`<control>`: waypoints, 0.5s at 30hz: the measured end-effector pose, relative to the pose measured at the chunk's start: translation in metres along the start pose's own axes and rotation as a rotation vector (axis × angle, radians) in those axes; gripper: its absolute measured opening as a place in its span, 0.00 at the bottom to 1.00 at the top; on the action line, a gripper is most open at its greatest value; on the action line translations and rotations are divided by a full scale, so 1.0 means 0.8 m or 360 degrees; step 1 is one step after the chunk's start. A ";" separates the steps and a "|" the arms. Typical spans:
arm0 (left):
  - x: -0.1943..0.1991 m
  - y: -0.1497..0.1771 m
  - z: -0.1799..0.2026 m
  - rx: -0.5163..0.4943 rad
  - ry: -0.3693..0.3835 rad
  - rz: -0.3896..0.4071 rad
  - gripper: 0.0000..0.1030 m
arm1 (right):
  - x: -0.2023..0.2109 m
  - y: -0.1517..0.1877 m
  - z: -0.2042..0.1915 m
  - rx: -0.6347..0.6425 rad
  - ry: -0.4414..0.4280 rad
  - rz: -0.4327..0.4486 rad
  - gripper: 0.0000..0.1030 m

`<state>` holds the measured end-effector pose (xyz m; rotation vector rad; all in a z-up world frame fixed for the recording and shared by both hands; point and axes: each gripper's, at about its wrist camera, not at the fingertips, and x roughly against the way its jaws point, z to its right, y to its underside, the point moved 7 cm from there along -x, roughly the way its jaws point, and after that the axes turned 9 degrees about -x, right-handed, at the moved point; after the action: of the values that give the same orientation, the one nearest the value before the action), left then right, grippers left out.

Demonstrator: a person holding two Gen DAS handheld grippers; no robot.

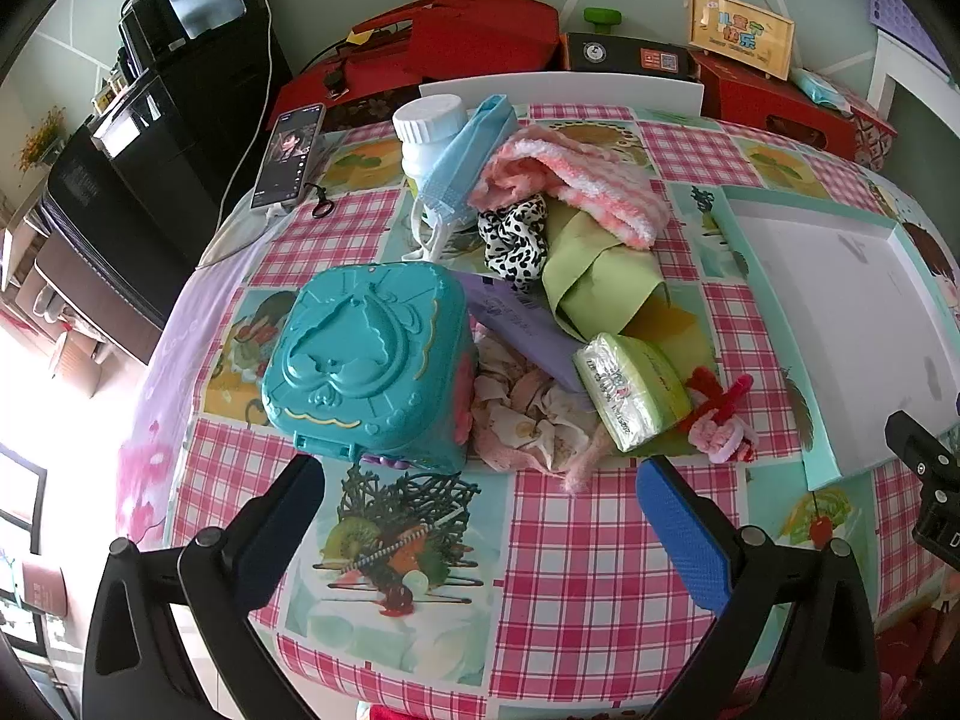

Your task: Organize soft objects

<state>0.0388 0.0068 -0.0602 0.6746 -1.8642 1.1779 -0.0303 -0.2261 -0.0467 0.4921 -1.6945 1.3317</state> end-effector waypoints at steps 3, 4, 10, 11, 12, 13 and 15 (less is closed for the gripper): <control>0.000 0.000 0.000 0.0000 0.0001 0.0000 1.00 | 0.000 0.000 0.000 0.0001 0.0000 0.0000 1.00; 0.000 0.000 0.000 0.0000 0.0001 -0.0001 1.00 | 0.000 0.000 0.000 0.0001 0.0000 -0.0001 1.00; -0.001 0.001 -0.001 0.0009 -0.0001 -0.0006 1.00 | 0.000 -0.001 -0.001 0.0001 0.0001 -0.0003 1.00; -0.001 0.001 -0.001 0.0009 -0.0001 -0.0006 1.00 | 0.000 -0.001 -0.001 0.0001 0.0001 -0.0003 1.00; -0.001 0.001 -0.001 0.0009 -0.0002 -0.0006 1.00 | 0.000 -0.001 -0.001 0.0001 0.0000 -0.0003 1.00; 0.000 0.001 -0.002 0.0009 -0.0002 -0.0006 1.00 | -0.001 0.000 -0.001 0.0001 0.0001 -0.0003 1.00; -0.001 0.001 -0.002 0.0007 0.0000 -0.0005 1.00 | -0.001 0.000 -0.001 0.0001 0.0000 -0.0002 1.00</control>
<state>0.0387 0.0085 -0.0608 0.6800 -1.8604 1.1804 -0.0298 -0.2256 -0.0475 0.4934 -1.6936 1.3310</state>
